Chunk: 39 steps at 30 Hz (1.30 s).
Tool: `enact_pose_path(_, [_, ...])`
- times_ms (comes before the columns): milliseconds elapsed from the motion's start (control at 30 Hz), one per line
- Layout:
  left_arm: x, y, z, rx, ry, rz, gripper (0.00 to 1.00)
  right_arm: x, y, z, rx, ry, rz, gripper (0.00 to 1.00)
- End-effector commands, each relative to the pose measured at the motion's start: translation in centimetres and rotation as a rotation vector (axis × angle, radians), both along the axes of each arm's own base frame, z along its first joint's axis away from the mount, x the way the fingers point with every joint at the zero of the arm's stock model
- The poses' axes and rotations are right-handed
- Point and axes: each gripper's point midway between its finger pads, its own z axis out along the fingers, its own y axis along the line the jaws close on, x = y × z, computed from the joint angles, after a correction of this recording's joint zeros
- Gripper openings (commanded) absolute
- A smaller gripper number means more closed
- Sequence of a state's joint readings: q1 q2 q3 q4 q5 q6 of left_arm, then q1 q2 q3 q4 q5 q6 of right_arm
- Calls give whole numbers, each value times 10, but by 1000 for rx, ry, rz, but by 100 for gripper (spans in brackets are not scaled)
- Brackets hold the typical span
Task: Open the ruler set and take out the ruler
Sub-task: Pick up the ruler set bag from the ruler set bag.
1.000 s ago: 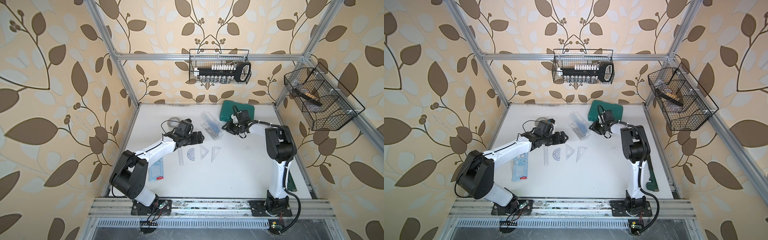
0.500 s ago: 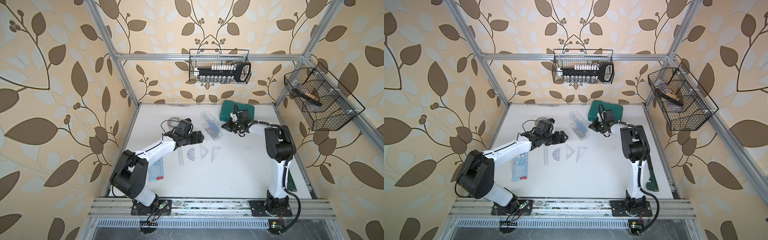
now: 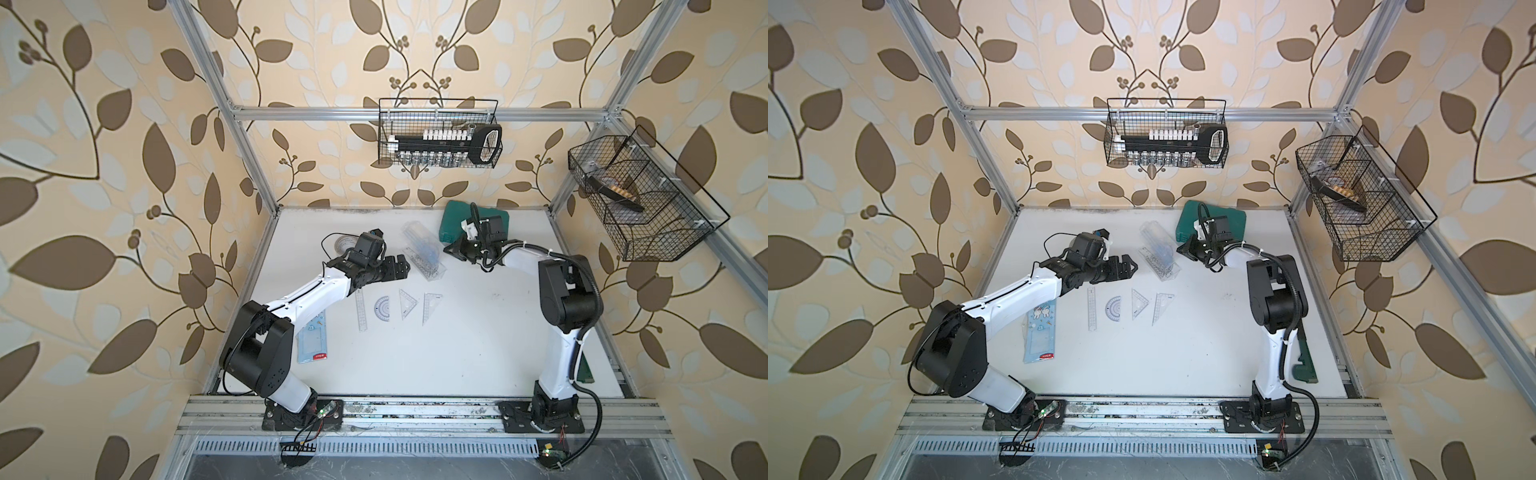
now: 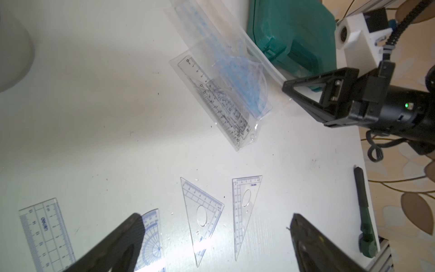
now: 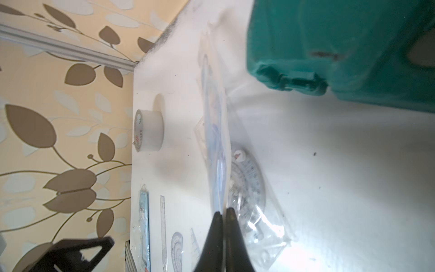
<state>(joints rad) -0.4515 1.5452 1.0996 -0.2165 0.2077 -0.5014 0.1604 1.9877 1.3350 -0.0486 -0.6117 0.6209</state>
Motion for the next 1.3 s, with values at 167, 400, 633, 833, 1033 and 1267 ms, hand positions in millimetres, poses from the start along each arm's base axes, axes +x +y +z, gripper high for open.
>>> enact_pose_path(167, [26, -8, 56, -206, -128, -94, 99, -42, 3, 84, -10, -170, 138, 0])
enact_pose_path(400, [34, 5, 95, -341, -297, -230, 99, -83, 3, 141, -54, -286, 248, 0])
enact_pose_path(633, [32, 1, 128, -439, -399, -430, 99, -126, 15, 188, -23, -383, 419, 0])
enact_pose_path(833, [23, -12, 133, -493, -417, -596, 99, -173, 32, 232, 65, -499, 600, 0])
enact_pose_path(1033, [16, -16, 134, -514, -449, -676, 99, -211, 45, 269, 133, -587, 721, 0])
enact_pose_path(1267, [13, -16, 139, -506, -488, -701, 99, -227, 49, 289, 178, -630, 757, 0])
